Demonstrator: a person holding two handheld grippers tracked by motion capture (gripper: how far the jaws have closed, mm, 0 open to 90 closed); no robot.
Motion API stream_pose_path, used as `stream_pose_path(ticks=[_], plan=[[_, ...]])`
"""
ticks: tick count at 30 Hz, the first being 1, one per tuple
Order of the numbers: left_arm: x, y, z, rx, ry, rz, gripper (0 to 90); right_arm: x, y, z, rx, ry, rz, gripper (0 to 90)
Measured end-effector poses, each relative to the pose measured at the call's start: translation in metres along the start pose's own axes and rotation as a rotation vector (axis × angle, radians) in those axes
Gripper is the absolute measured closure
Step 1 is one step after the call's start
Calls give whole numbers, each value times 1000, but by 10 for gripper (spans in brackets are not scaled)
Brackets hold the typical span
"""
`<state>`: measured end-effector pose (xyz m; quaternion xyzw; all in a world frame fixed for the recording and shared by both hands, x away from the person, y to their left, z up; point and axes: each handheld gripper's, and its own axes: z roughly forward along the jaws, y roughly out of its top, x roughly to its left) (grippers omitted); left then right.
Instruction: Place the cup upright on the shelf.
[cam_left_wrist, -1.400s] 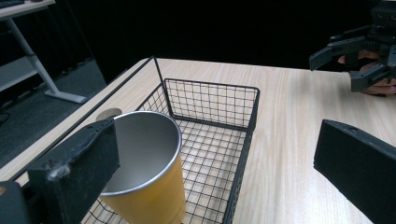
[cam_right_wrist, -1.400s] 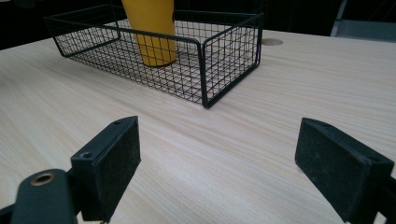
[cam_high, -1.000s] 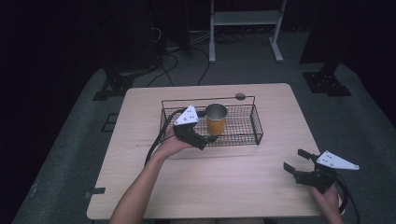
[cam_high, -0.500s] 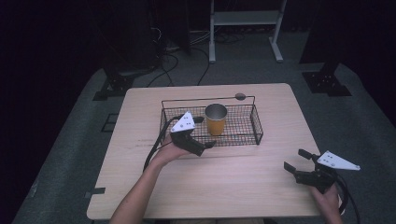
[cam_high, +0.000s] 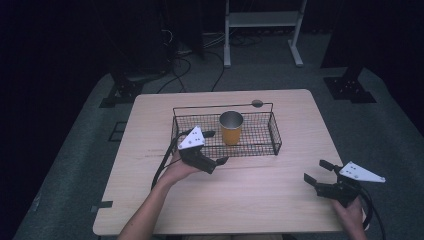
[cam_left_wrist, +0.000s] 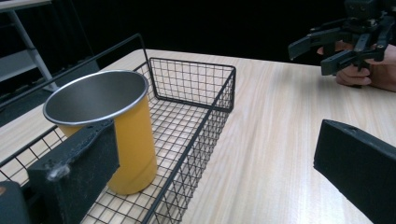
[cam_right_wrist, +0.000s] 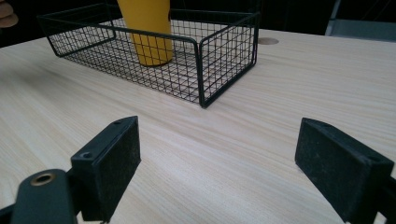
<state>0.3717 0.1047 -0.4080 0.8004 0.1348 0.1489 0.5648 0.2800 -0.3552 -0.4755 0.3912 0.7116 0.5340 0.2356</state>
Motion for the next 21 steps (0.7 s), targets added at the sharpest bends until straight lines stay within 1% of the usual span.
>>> stream_pose_path(ticks=[4,6,12,19,21], plan=[[-4,-1,-3,-7,0,-4,0,0,0,0,0,-1,0,132],[-6,-3,-5,-9,3,2,0,0,0,0,1,-1,1,132],[-10,-7,-9,-20,3,-8,0,0,0,0,1,-2,1,132],[-13,-11,-12,-10,3,-10,0,0,0,0,0,-4,2,132],[-15,-11,-14,-18,5,-6,0,0,0,0,0,-4,1,132]])
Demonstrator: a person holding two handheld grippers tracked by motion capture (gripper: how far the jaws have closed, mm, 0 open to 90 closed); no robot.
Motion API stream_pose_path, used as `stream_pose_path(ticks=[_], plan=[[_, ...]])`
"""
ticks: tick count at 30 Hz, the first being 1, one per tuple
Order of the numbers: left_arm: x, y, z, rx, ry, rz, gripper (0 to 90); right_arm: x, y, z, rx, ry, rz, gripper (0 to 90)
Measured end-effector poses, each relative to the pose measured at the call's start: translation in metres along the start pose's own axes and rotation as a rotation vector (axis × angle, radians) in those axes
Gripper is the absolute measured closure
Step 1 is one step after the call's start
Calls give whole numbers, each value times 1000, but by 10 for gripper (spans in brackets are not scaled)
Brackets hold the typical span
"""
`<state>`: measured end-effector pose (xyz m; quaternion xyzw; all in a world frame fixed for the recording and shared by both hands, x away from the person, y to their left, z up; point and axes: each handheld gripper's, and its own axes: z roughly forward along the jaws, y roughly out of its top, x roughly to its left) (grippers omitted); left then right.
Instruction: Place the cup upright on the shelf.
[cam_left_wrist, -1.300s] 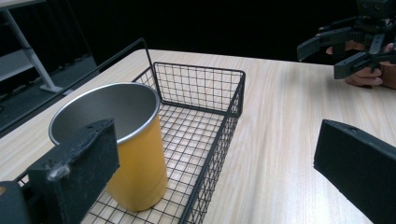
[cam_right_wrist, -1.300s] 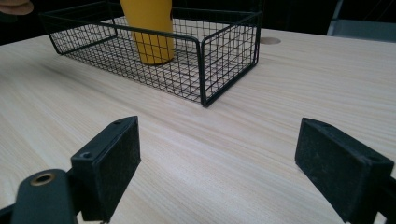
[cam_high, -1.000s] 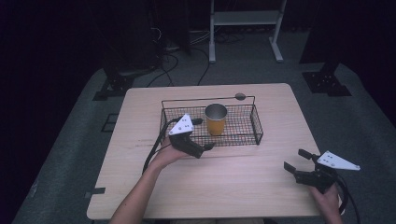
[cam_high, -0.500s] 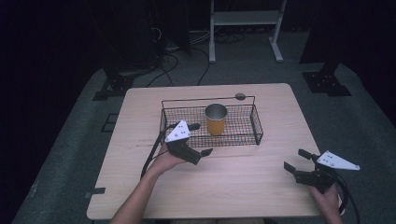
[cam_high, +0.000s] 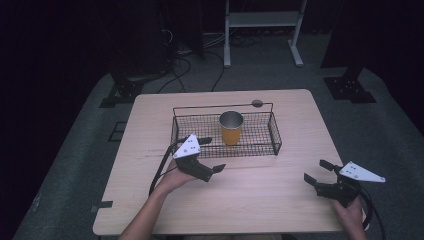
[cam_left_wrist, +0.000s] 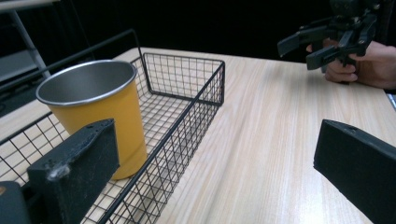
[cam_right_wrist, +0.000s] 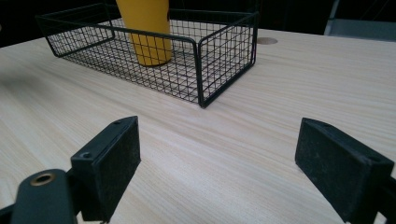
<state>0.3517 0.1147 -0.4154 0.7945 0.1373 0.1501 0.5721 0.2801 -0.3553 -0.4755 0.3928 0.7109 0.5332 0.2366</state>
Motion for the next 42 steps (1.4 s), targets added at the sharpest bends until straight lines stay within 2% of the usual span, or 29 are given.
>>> stream_pose_path(ticks=[24,36,42], plan=[[-21,-16,-12,-17,10,1,0,0,0,0,3,-3,-1,132],[-33,-29,-17,-4,0,-16,0,0,0,0,4,-5,1,132],[-37,-33,-21,-13,4,-26,0,0,0,0,3,-5,5,131]])
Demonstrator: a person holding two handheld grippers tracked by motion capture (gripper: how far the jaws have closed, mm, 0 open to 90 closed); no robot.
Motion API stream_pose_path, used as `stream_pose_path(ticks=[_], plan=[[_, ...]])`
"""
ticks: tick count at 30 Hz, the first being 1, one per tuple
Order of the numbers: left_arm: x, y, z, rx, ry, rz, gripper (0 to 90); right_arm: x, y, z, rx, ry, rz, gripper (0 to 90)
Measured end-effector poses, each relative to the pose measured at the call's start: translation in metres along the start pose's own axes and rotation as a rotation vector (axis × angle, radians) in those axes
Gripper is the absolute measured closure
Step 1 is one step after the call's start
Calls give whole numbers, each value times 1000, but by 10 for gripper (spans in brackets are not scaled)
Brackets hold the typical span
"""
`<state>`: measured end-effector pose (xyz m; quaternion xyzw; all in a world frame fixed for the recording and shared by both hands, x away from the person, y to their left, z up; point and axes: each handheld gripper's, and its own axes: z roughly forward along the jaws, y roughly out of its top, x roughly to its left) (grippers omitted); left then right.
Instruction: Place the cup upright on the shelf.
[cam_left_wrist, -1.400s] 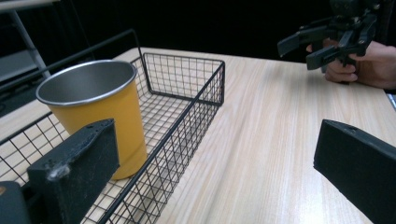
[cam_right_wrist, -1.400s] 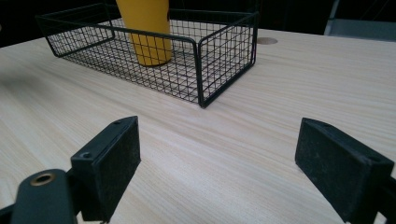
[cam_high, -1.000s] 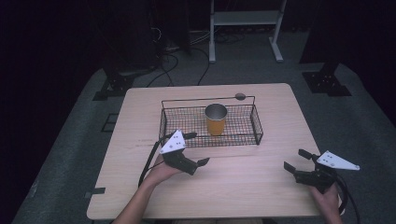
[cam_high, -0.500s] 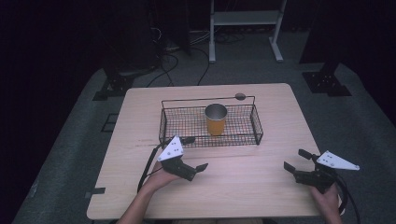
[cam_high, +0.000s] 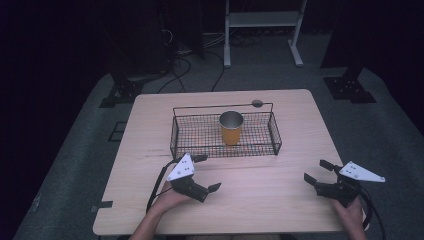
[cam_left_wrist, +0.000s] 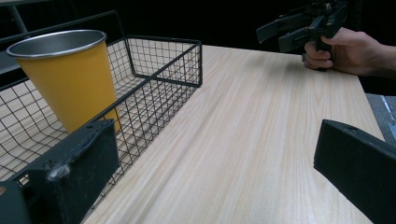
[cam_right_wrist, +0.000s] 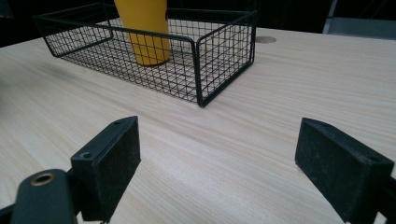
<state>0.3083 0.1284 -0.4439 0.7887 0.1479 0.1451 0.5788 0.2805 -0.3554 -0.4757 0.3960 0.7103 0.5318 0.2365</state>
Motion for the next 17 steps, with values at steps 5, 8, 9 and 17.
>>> stream_pose_path(ticks=[5,8,9,17], plan=[[-4,-4,-2,-1,4,-5,0,0,0,0,-1,1,-1,132],[-8,-7,-5,-7,7,-6,0,0,0,0,-1,1,-1,131],[-9,-9,-6,-11,6,-11,0,0,0,0,-1,1,-1,131],[-20,-22,-12,11,50,14,0,0,0,0,2,4,-2,132]])
